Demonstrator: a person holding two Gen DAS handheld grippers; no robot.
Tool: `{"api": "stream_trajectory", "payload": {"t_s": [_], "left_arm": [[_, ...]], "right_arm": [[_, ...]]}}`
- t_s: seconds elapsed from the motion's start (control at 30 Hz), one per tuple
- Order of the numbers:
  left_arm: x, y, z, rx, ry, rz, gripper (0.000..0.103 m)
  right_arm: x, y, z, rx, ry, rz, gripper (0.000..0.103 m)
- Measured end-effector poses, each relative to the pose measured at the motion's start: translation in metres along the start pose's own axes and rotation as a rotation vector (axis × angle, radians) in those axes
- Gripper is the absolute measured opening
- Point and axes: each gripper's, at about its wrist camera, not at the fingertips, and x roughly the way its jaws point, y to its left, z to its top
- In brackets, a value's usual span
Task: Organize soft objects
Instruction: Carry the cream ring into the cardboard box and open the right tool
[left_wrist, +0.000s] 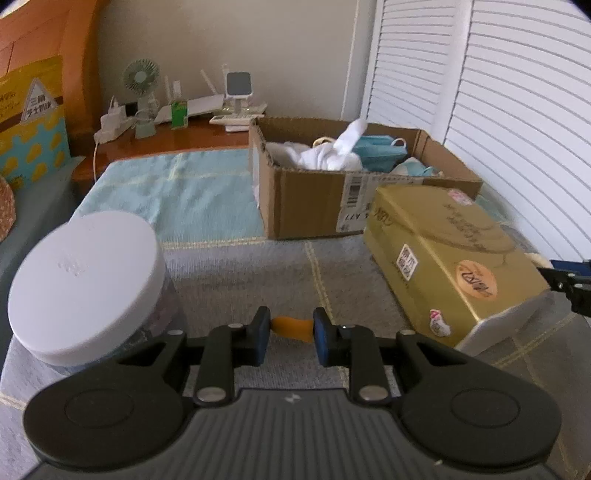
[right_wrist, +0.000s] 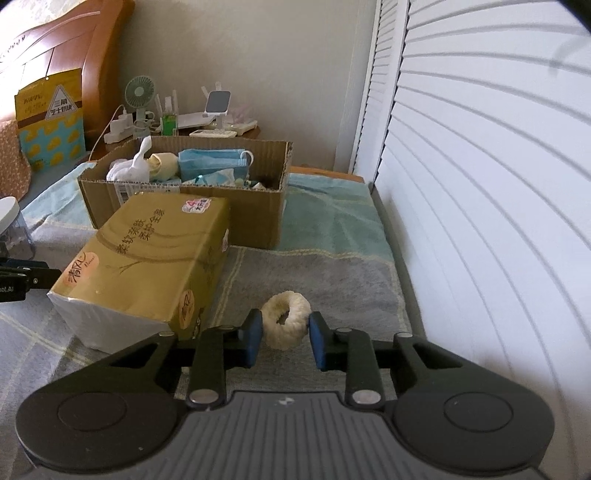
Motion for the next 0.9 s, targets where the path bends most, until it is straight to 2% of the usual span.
{"api": "stream_trajectory", "payload": {"t_s": [0.57, 0.9], "left_arm": [[-0.031, -0.007, 0.000, 0.156, 0.003, -0.112, 0.023], [-0.047, -0.002, 0.005, 0.205, 0.006, -0.185, 0.023]], "right_arm": [[-0.027, 0.002, 0.007, 0.001, -0.029, -0.023, 0.032], [-0.028, 0.000, 0.041, 0.010, -0.066, 0.023, 0.032]]}}
